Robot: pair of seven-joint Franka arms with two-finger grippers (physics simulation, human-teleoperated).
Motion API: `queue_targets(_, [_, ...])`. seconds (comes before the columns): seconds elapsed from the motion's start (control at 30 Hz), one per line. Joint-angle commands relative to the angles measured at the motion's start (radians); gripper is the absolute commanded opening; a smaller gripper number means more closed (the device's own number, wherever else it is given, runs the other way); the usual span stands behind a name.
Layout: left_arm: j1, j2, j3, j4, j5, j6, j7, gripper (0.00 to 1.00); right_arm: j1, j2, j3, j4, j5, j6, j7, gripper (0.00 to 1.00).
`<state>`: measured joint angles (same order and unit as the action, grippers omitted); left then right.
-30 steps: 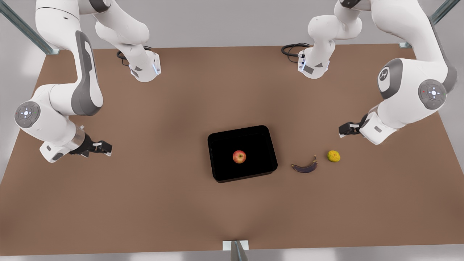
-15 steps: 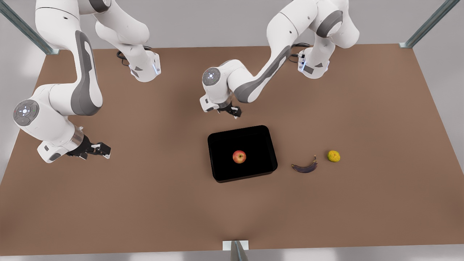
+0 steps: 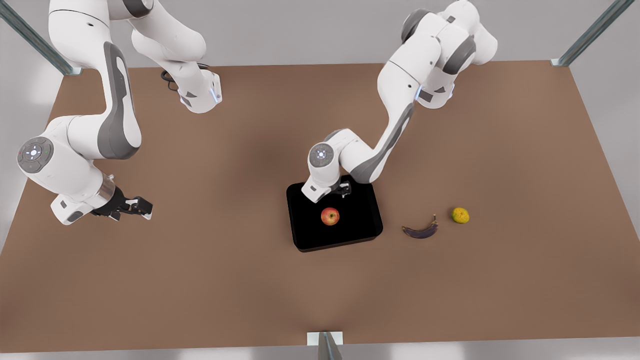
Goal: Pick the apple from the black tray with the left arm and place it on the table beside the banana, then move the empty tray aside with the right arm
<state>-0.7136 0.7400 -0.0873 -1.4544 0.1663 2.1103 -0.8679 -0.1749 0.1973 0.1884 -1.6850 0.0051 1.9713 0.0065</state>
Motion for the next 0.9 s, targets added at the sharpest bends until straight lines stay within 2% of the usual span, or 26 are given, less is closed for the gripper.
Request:
queue_targets(0.0, [0.002, 0.019, 0.0, 0.002, 0.002, 0.074, -0.117, 1.0, 0.0, -0.001, 0.0, 0.001, 0.001, 0.0, 0.003, 1.0])
queue_targets(0.77, [0.003, 0.173, 0.054, 0.086, 0.016, 0.249, -0.12, 1.0, -0.002, 0.005, 0.0, 0.008, 0.001, 0.0, 0.003, 1.0])
queue_targets(0.83, [0.003, 0.171, 0.054, 0.085, 0.015, 0.249, -0.126, 0.47, -0.002, 0.005, 0.0, 0.008, 0.001, 0.0, 0.003, 1.0])
queue_targets(0.87, [0.002, 0.171, 0.054, 0.085, 0.016, 0.247, -0.125, 0.46, -0.002, 0.005, 0.0, 0.008, 0.0, 0.0, 0.003, 1.0])
